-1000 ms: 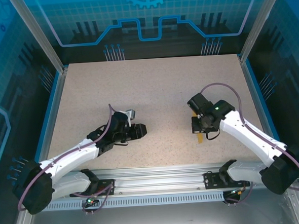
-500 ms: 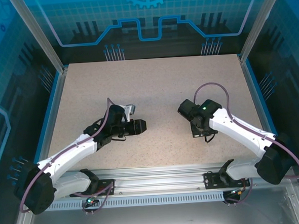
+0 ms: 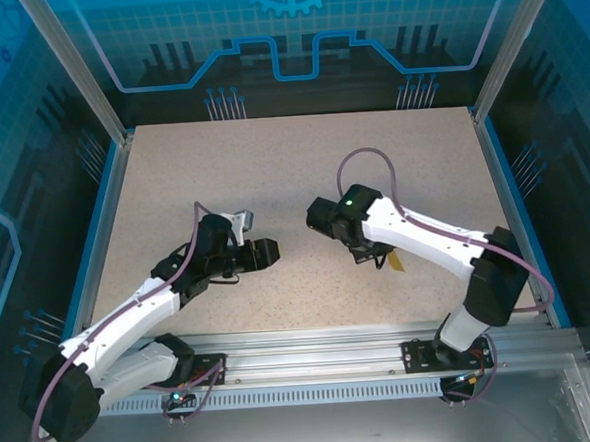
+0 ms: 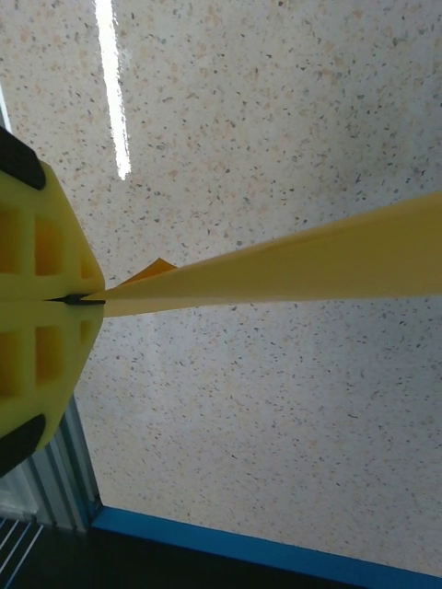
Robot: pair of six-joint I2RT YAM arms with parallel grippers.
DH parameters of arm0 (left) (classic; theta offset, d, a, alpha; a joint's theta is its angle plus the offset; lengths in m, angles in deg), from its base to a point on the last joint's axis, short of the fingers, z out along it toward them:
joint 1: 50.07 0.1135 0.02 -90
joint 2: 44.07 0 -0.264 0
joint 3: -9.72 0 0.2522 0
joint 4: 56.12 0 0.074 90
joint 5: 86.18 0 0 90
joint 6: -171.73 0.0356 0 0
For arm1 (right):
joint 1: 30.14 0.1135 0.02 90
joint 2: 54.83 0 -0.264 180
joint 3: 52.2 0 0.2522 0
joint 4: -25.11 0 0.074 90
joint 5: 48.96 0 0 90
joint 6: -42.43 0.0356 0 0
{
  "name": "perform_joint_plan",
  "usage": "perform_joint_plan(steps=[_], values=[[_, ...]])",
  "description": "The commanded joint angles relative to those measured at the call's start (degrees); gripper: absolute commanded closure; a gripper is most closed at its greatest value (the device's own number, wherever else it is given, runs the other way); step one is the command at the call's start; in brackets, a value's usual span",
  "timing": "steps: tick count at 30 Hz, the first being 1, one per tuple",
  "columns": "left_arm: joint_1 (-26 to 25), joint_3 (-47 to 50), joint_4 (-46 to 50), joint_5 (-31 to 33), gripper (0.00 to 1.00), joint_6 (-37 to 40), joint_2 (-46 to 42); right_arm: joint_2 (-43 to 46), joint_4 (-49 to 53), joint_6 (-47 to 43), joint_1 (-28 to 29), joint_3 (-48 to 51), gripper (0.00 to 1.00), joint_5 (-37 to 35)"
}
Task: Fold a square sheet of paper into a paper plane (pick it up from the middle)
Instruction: Turn over the paper at the bottom-center of the table.
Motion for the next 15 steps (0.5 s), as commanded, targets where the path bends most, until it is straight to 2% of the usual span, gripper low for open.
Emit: perform_joint_plan(steps=[1,6,15], values=[[1.7,1.4,1.9,1.1,0.42,-1.2,-1.7,-2.5,3.7,1.3,0.8,-2.9,1.00,-3.3],[2.4,3.0,2.9,3.6,0.41,-3.3,-2.6,-4.4,6.0,0.5,0.8,-4.8,1.00,-5.9],[2.9,6.8,4.6,3.4,0.40,-7.1,-6.6,-3.5,8.7,1.6,0.8,-2.5,1.00,-9.6]])
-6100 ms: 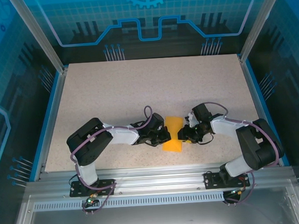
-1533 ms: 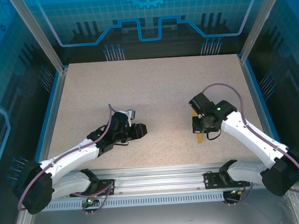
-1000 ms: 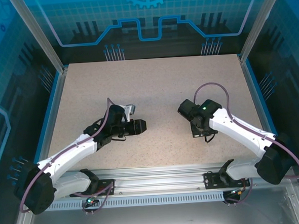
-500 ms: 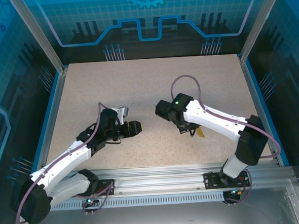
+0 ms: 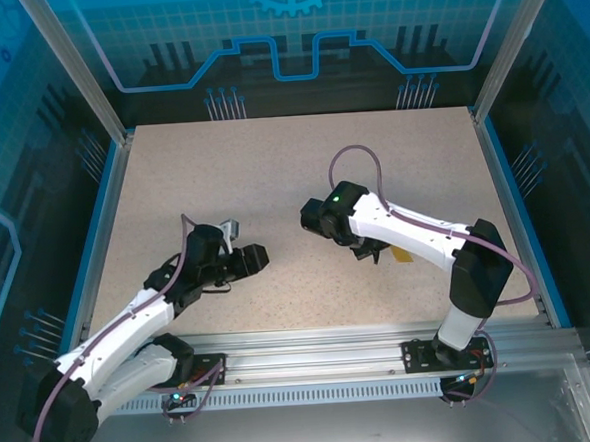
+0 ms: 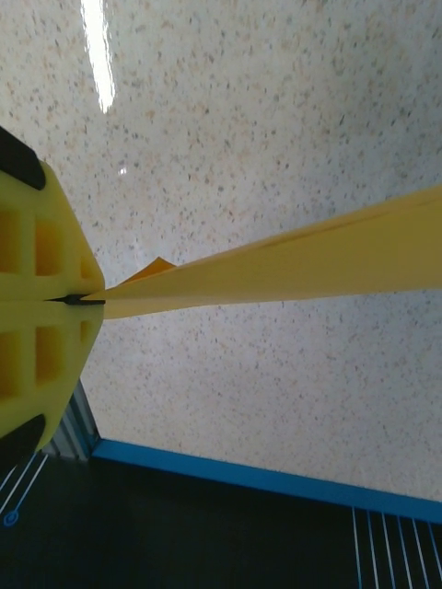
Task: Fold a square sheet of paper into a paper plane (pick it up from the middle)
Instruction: Turn over the paper at the bottom-center of the table.
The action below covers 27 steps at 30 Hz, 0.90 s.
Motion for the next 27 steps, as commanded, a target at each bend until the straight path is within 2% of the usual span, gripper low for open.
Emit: perform_joint_plan(steps=[1,10,16,20,27], values=[[0.5,1.7,2.3,0.2,0.40,-2.3,-1.7,0.7,3.2,1.5,0.8,1.0,0.99,-3.7],[0.7,1.6,7.1,0.1,0.37,-2.9,-6.1,-0.1,-2.3,-0.5,0.9,5.2,0.97,-2.6],[0.7,2.6,7.9,0.7,0.37,-5.2,-8.2,-4.0,-4.9,-0.4,2.3,4.9,0.94,1.7],[0.7,2.4,9.0,1.6,0.37,-5.4,-8.5,-8.0,-10.5,-1.4,4.0,5.1,0.92,6.7],[0.8,3.3,9.5,2.5,0.37,-7.8,-10.2,-16.6,-17.0,-1.5,6.4,-0.1,0.90,13.8]])
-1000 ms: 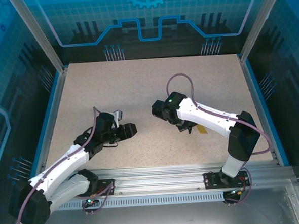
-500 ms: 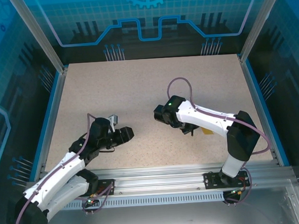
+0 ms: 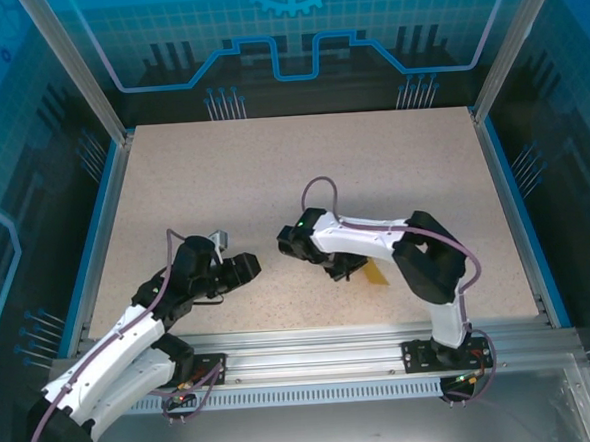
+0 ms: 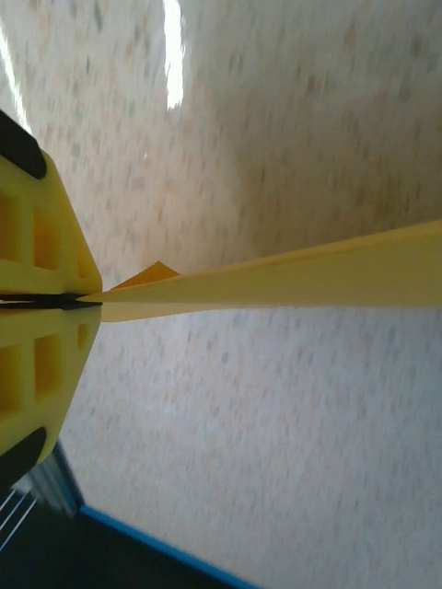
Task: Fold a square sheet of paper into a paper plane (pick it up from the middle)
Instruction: Turn over the paper at the bottom-center of the table.
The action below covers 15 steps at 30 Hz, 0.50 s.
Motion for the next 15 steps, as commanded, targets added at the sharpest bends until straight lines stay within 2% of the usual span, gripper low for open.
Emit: perform_joint_plan(steps=[1,15], values=[[0.7,1.3,2.2,1.5,0.37,-2.2,-2.1,-2.2,-5.0,0.0,1.1,-2.8,0.90,6.0],[0.8,2.3,3.8,1.9,0.36,-3.3,-4.7,-5.5,-17.4,-0.7,0.4,-2.9,0.86,19.0]])
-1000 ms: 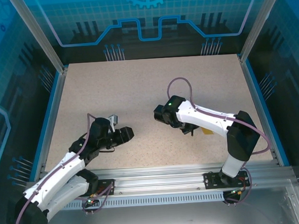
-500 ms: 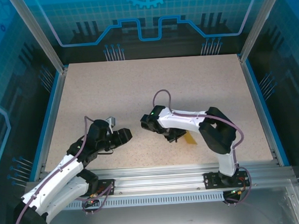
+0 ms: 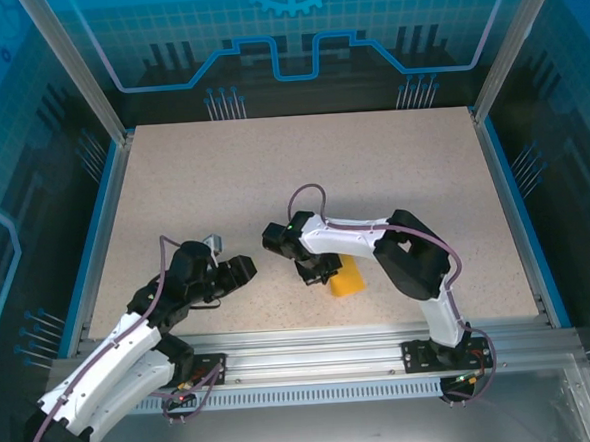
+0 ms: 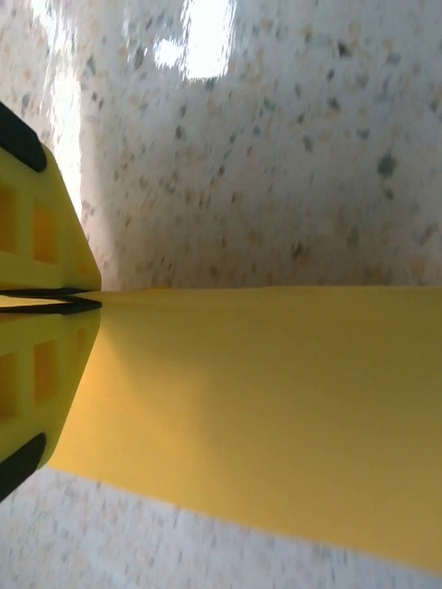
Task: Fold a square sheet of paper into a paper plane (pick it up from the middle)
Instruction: Turn over the paper at the bottom-center of the table, then third fold the triangle at the center of the table.
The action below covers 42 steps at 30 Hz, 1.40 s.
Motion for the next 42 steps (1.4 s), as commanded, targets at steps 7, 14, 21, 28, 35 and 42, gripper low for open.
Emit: perform_joint_plan(steps=[7,14,21,28,35,42], values=[[0.6,0.7,0.8,-0.5,0.36,-0.3,-0.8,5.3,-12.5,-2.4,-1.7,4.7,0.68,13.5],[0.6,0.4,-3.2,-4.1,0.34,-0.2,2.0,17.3,-20.2,-4.4,-3.6,11.8,0.50,19.6],[0.4,0.0,-6.4,-7.4,0.34,-0.9,5.2,28.7,-26.1,-4.7,-6.2,19.6,0.38,22.0],[-2.6,-0.6,-9.9,-7.2,0.34,-2.5,6.9,38.7,-26.8,-5.8,-11.8,26.0,0.35,22.6],[-11.4,-6.5,-16.0,-5.1,0.39,-2.0,20.9,48.9,-29.9,-7.5,-23.2,37.3,0.30,28.4],[-17.8,-15.8,-21.3,-3.0,0.68,-3.3,38.3,48.9,-32.2,-12.4,-35.0,45.6,0.36,39.6]])
